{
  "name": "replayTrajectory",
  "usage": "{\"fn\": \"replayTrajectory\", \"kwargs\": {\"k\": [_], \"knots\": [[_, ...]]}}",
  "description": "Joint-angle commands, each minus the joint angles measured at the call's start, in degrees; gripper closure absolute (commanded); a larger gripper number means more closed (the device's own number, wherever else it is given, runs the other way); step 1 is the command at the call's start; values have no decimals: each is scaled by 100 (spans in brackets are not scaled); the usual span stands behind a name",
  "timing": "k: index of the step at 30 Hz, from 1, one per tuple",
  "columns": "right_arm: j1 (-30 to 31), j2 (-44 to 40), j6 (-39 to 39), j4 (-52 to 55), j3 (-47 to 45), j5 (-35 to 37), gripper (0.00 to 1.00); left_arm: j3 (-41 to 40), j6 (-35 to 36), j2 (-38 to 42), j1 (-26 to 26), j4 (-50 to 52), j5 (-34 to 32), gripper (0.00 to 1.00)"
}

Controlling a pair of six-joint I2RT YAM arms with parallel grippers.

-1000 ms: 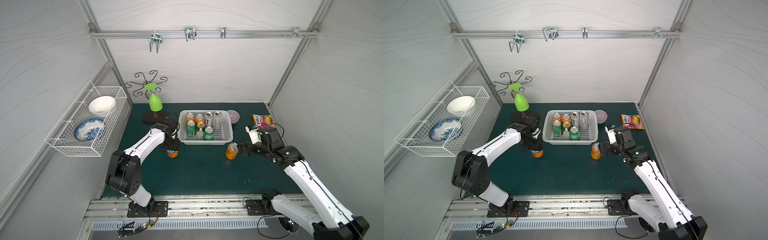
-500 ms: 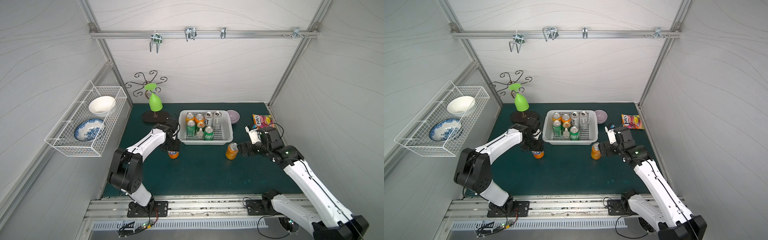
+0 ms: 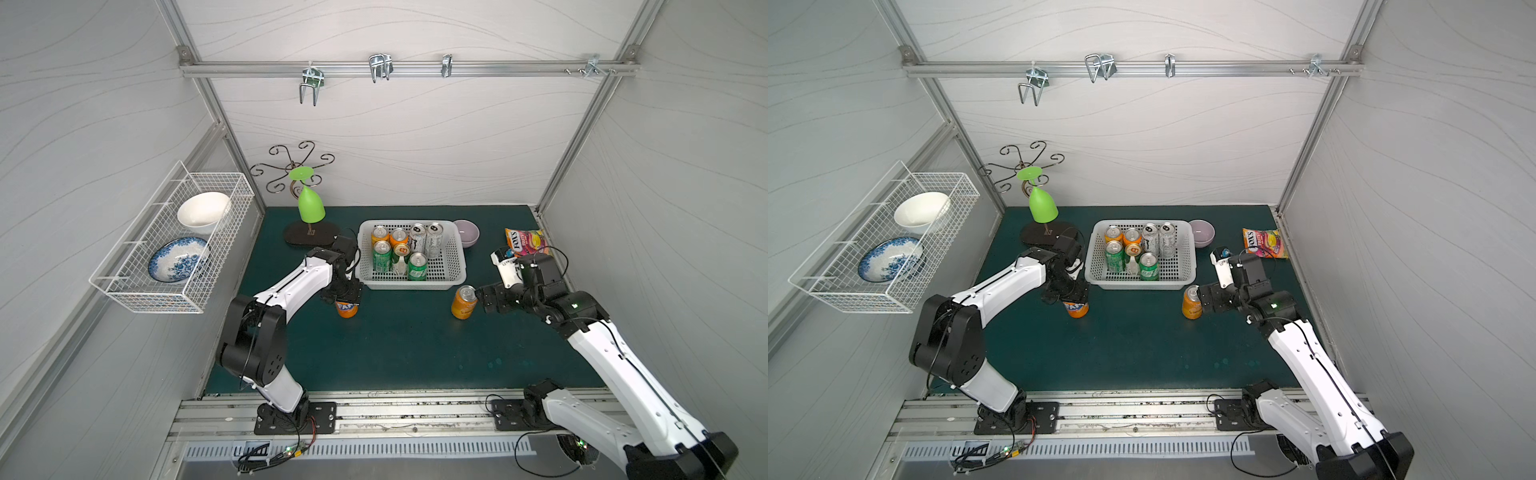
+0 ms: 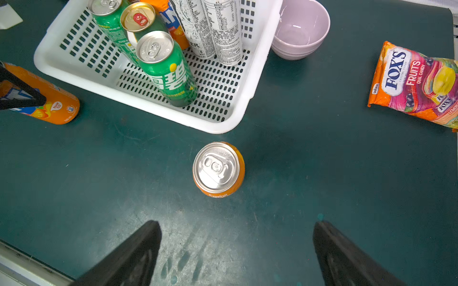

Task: Take out the drinks from the basket
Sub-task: Place the drink at the center of the board.

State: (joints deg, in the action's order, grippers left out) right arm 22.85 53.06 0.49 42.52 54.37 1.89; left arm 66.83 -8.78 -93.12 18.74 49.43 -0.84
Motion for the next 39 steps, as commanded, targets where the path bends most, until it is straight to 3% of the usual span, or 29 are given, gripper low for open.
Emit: {"fn": "replayTrajectory", "kwargs": {"k": [1, 12, 18, 24, 33, 39], "knots": [[-53, -116, -85, 171, 159, -55, 1, 177, 42, 120, -29, -6, 34, 18], [-105, 152, -34, 369, 680, -682, 1, 501, 339, 1083, -82, 357, -206, 2], [-101, 375, 107, 197, 1003, -888, 1, 362, 359, 1970, -408, 68, -148, 2], [-26, 821, 206, -15, 1390, -1024, 1, -425, -55, 2988, -1026, -921, -49, 2], [859, 1969, 124, -256, 2063, -239, 1, -1467, -580, 4121, -1519, -1939, -431, 2], [1254, 2927, 74, -491, 2483, 22, 1, -1927, -859, 4323, -1684, -2307, -478, 1]]}}
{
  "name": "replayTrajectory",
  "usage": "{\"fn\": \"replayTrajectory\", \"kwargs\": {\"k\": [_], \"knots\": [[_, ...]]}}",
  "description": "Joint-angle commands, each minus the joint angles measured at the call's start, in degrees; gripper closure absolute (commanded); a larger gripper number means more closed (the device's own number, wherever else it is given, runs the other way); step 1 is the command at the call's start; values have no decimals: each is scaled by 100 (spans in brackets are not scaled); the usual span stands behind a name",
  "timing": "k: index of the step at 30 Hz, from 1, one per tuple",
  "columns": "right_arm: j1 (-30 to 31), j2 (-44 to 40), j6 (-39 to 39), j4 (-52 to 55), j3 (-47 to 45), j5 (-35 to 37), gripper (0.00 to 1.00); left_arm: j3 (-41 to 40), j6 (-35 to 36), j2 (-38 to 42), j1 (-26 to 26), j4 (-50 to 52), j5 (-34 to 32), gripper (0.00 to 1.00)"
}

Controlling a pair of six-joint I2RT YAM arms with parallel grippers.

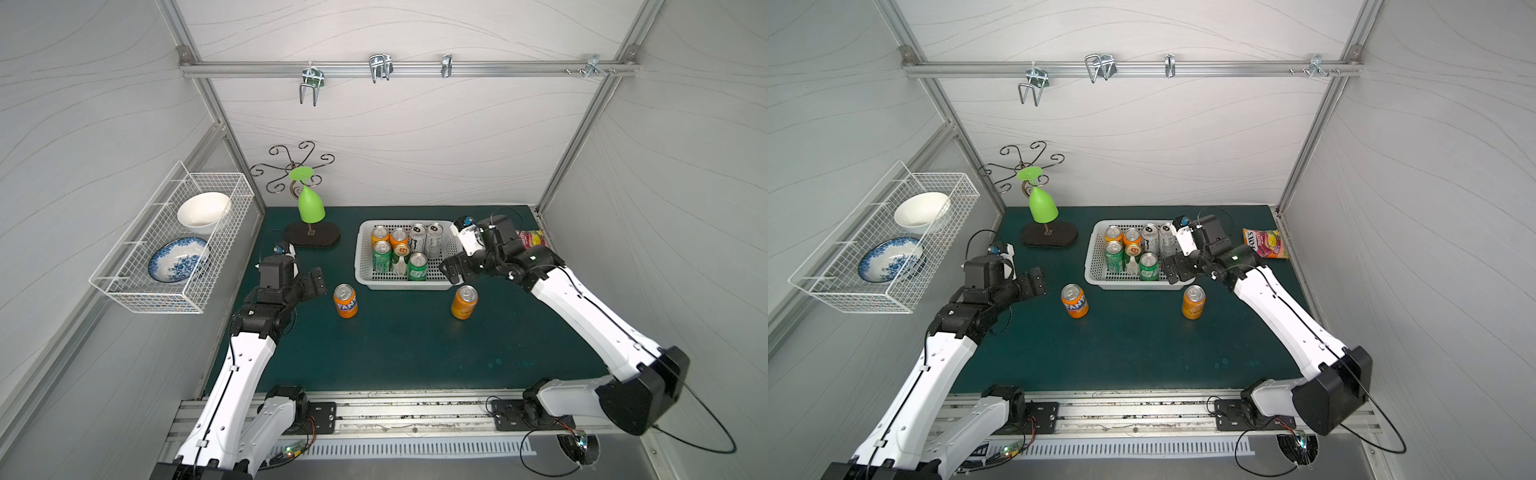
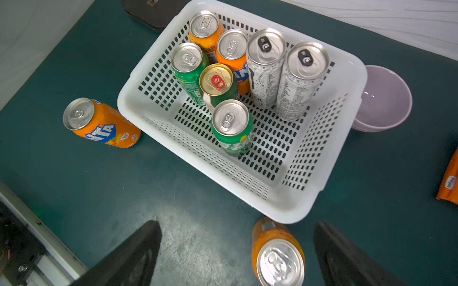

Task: Take out the drinks from the basket
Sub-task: Place the drink at the center of the board, then pick up the drink from the basket.

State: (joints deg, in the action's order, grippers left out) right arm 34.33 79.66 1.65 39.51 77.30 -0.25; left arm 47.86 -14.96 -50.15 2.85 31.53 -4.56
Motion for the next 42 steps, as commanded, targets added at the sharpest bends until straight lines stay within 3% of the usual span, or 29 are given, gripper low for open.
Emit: {"fn": "replayTrajectory", "kwargs": {"k": [1, 11, 26, 42], "knots": [[134, 396, -46, -258, 226, 230, 1, -30, -261, 6, -101, -507, -84, 2], [172, 1570, -52, -479, 817, 161, 1, -49, -254, -79, -158, -507, 7, 2], [358, 2652, -16, -336, 1489, 231, 1, 73, -205, -359, -169, -326, 86, 2], [429, 3449, 54, -399, 1624, 496, 11, 101, -158, -425, -167, -279, 183, 2]]}}
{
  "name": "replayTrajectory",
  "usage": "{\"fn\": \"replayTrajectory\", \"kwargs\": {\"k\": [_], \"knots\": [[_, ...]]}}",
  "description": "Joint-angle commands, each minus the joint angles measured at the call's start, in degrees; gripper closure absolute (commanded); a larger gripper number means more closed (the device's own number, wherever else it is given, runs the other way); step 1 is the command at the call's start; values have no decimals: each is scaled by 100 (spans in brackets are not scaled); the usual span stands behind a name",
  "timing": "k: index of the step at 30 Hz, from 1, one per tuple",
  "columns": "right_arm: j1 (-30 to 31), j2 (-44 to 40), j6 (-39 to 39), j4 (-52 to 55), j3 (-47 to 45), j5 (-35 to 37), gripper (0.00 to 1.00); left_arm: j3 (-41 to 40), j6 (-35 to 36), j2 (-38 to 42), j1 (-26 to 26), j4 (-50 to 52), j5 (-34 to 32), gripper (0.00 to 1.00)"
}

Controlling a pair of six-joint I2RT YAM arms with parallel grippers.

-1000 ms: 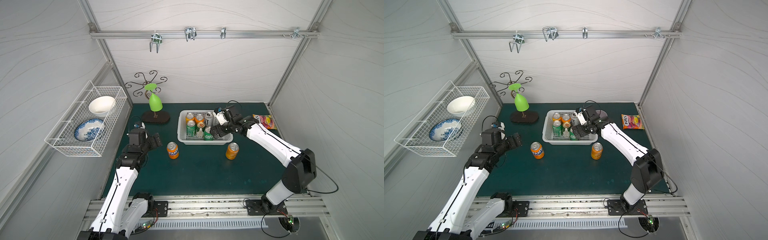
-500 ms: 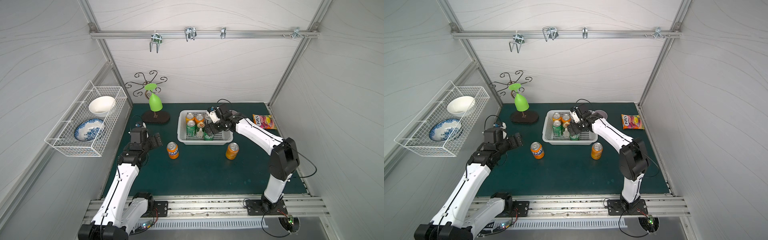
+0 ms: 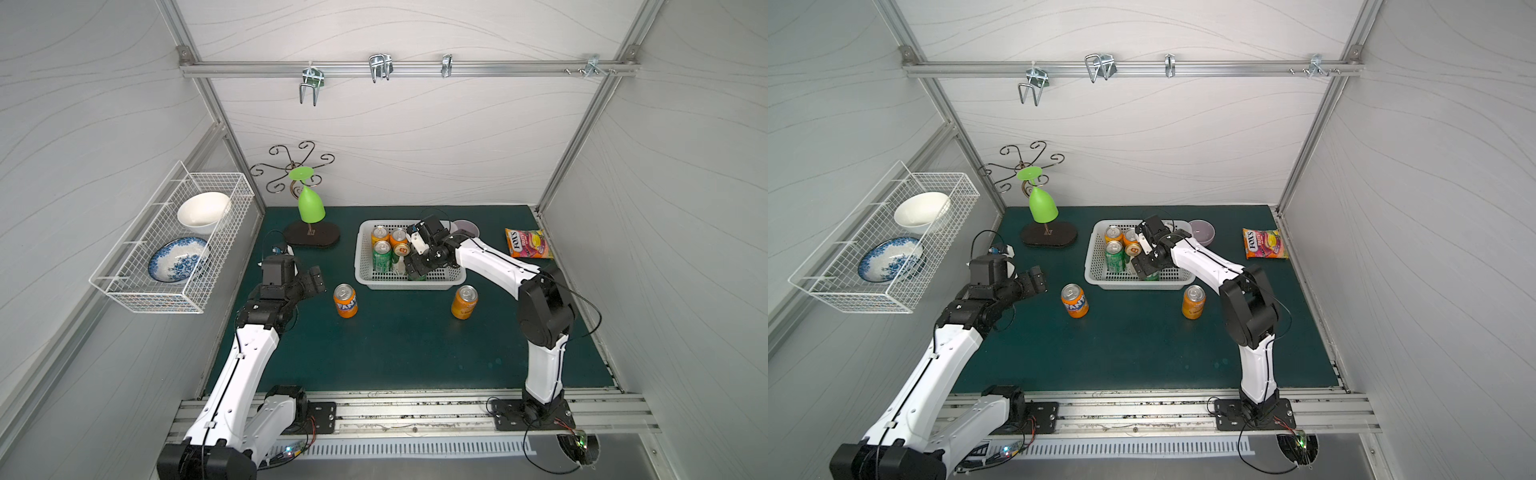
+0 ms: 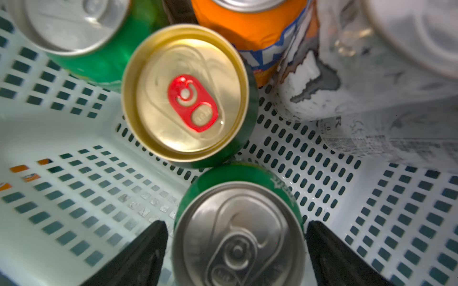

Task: Take out the drinks from the basket
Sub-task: Pick up the drink from the basket.

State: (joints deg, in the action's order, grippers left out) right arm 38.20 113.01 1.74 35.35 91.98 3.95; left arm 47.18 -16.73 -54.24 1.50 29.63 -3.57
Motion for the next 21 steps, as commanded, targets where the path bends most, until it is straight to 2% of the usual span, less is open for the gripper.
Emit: {"fn": "replayTrajectory", "kwargs": {"k": [1, 8, 21], "knots": [[44, 139, 54, 7, 140, 88, 12, 169, 21, -17, -32, -89, 85, 2], [45, 253, 38, -97, 115, 221, 20, 179, 27, -47, -35, -71, 110, 2], [43, 113, 20, 172, 327, 240, 42, 212, 44, -112, -33, -28, 146, 2]]}}
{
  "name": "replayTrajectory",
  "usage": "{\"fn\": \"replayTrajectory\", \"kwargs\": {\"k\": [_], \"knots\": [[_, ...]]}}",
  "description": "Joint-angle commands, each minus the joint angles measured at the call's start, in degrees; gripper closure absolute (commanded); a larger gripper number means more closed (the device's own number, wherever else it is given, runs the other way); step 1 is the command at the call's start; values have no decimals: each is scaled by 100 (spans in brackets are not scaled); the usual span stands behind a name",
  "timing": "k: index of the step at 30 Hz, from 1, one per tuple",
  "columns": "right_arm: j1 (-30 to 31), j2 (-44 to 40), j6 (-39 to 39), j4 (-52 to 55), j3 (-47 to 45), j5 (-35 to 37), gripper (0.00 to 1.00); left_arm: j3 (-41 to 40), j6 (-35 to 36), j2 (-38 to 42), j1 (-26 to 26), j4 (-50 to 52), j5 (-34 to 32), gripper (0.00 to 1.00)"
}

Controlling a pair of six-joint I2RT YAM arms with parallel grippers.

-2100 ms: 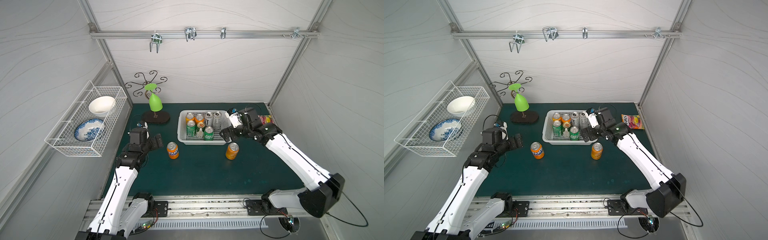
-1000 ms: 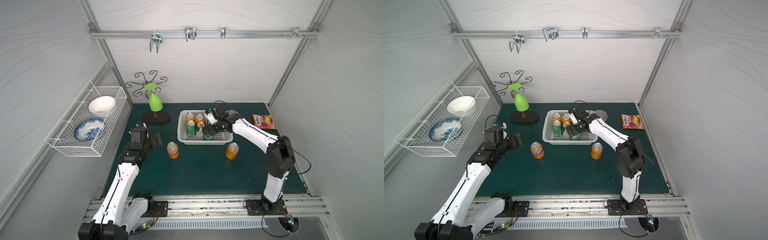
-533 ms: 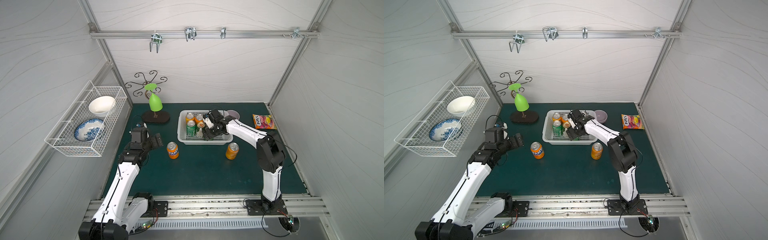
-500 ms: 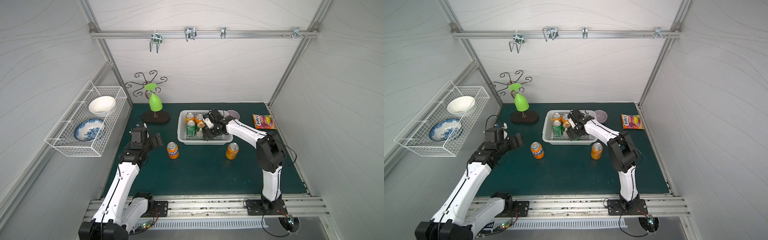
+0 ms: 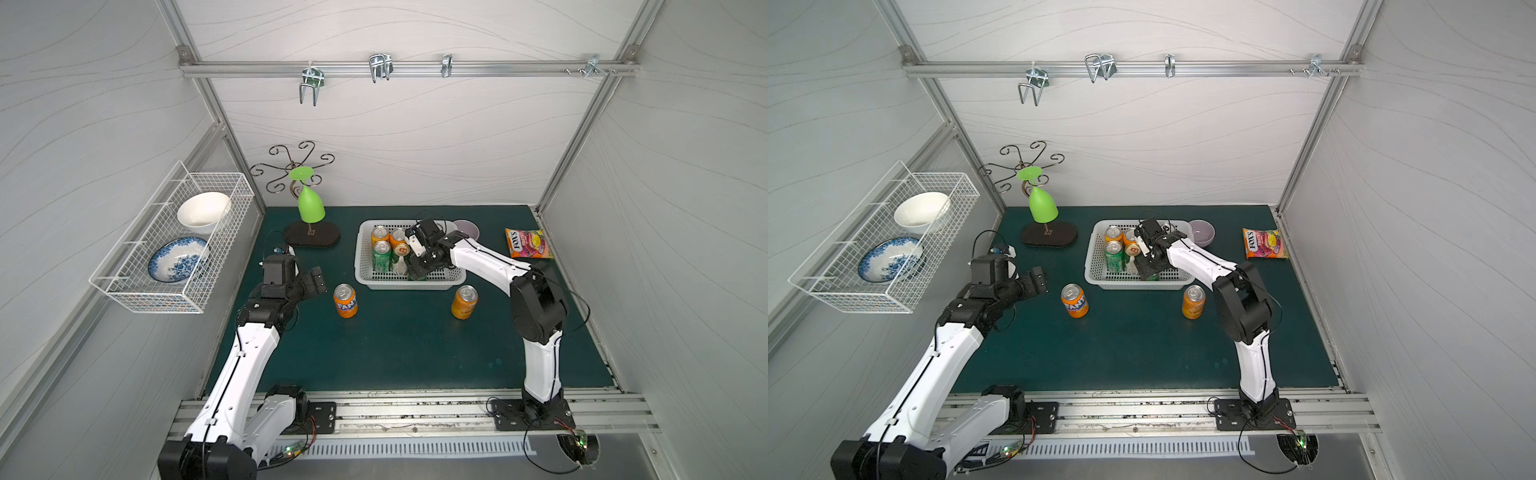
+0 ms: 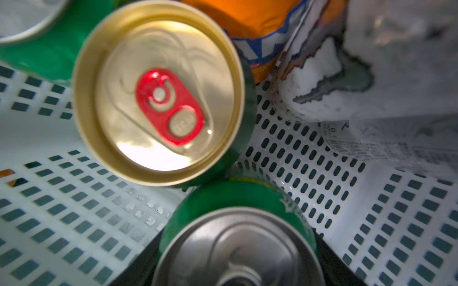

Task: Take out the drinks from the basket
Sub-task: Pick up the drink from the basket.

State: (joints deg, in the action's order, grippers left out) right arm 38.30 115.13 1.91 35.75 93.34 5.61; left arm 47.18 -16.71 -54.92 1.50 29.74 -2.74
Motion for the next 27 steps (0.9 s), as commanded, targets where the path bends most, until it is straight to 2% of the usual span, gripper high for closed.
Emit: {"fn": "replayTrajectory", "kwargs": {"k": [1, 13, 27], "knots": [[28, -135, -11, 171, 210, 88, 43, 213, 41, -51, -34, -32, 63, 2], [50, -824, -190, 628, 357, 166, 49, 233, 53, -98, -35, -29, 148, 2], [301, -1792, -370, 1530, 893, 222, 51, 239, 56, -185, -35, -45, 263, 2]]}}
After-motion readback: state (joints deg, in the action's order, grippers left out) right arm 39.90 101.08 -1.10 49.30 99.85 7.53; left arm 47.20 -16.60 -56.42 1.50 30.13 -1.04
